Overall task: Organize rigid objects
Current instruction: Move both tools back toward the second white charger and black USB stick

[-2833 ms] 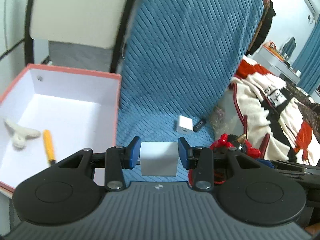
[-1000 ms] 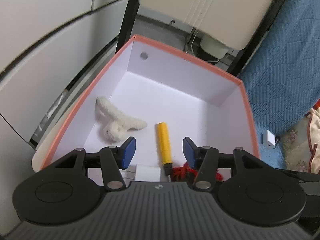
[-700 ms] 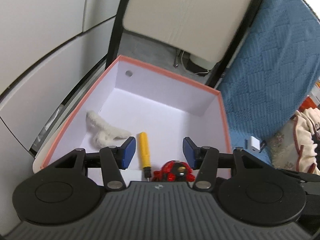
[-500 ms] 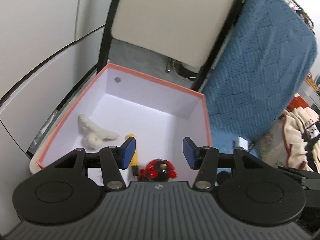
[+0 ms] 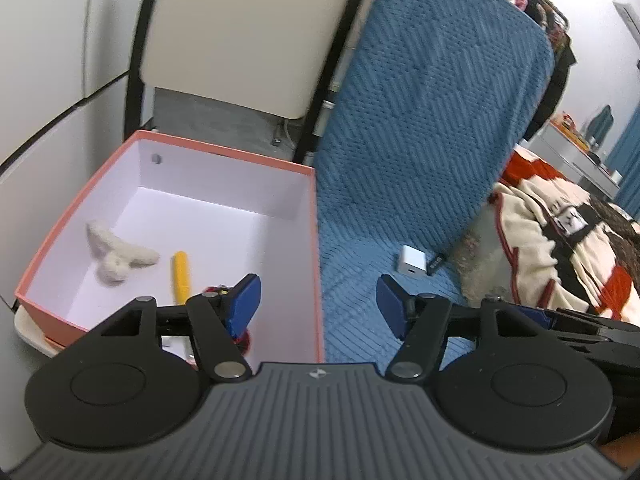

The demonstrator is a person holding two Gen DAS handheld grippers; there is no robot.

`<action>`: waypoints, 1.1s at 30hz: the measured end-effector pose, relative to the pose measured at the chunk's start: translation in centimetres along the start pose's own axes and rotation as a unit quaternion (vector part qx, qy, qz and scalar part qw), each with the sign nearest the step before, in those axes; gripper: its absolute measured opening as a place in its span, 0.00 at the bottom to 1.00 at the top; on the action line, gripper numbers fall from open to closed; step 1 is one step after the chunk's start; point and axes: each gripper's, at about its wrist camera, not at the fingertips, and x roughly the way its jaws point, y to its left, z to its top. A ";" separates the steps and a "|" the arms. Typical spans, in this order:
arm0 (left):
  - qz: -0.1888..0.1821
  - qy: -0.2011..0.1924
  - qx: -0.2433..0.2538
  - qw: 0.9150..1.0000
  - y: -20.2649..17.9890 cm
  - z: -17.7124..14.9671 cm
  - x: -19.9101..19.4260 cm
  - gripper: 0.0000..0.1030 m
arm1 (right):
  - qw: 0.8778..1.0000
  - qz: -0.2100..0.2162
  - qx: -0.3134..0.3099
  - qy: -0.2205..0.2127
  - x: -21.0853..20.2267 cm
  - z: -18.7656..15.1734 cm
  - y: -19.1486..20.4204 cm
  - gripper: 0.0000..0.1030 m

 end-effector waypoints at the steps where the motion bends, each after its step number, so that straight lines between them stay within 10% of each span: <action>1: -0.005 0.000 0.008 1.000 -0.6 -0.2 0.0 0.67 | 1.000 -0.007 0.000 -0.002 -0.4 -0.2 -0.5 0.59; 33: -0.058 0.046 0.078 0.994 -12.2 -6.3 5.0 0.72 | 0.993 -0.107 0.051 -0.007 -4.7 -7.4 -12.1 0.59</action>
